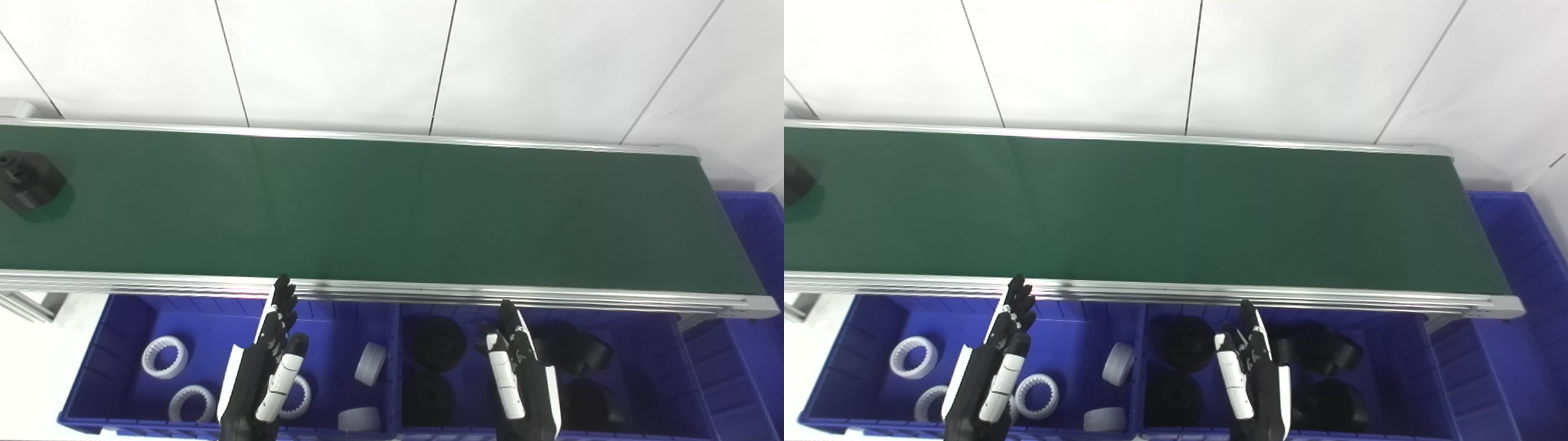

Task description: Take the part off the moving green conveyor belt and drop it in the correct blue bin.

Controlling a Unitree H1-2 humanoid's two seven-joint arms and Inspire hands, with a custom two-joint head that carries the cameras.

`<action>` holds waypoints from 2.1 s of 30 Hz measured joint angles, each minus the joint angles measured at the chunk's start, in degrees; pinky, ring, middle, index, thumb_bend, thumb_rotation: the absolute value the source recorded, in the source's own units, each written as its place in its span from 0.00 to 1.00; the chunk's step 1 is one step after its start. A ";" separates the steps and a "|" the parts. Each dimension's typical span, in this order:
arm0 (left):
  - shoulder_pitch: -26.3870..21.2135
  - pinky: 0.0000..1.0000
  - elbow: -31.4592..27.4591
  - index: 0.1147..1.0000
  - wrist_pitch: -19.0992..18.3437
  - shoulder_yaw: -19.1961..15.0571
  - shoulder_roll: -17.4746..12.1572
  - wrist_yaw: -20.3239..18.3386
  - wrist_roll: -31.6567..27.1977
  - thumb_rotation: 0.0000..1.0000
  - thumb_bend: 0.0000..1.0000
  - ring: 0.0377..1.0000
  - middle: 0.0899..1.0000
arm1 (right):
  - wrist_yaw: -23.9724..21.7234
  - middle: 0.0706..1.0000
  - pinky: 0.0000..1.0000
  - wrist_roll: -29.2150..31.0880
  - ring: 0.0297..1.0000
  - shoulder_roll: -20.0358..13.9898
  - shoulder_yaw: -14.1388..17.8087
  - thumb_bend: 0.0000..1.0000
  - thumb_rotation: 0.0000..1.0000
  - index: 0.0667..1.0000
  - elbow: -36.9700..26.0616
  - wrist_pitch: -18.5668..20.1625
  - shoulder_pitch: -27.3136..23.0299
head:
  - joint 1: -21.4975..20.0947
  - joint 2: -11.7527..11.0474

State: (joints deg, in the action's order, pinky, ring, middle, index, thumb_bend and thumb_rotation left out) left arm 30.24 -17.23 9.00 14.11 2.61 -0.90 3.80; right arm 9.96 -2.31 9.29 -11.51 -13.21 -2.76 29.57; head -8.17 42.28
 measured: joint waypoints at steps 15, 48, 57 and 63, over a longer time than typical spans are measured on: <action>0.00 0.99 0.17 1.00 -0.02 0.04 0.03 0.02 0.16 0.82 0.61 1.00 1.00 | -0.01 0.94 0.76 0.41 0.84 0.00 0.19 0.74 0.70 0.93 0.88 0.00 0.02 | 0.26 -0.35; -1.86 0.97 10.28 1.00 4.56 0.61 0.79 0.72 1.04 0.76 0.55 0.99 1.00 | -3.57 0.97 0.80 4.28 0.86 -1.65 3.19 0.73 0.67 0.98 12.22 -6.26 -2.49 | 7.02 -13.70; -3.43 0.92 13.33 1.00 7.26 0.45 2.19 1.44 2.17 0.71 0.60 0.98 1.00 | -5.04 0.99 0.82 4.88 0.87 -2.07 4.85 0.69 0.69 1.00 15.79 -9.19 -4.38 | 9.23 -17.31; -3.65 0.93 14.26 1.00 7.37 0.33 2.21 1.44 2.06 0.70 0.58 0.99 1.00 | -5.53 0.99 0.79 5.28 0.86 -2.28 5.48 0.69 0.71 1.00 16.96 -9.70 -4.62 | 9.49 -17.67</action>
State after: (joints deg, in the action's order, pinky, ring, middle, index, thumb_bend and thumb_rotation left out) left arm 26.58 -2.97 16.37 14.44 4.81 0.54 5.87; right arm 4.43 2.97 7.01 -6.04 3.75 -12.46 24.95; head 1.32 24.61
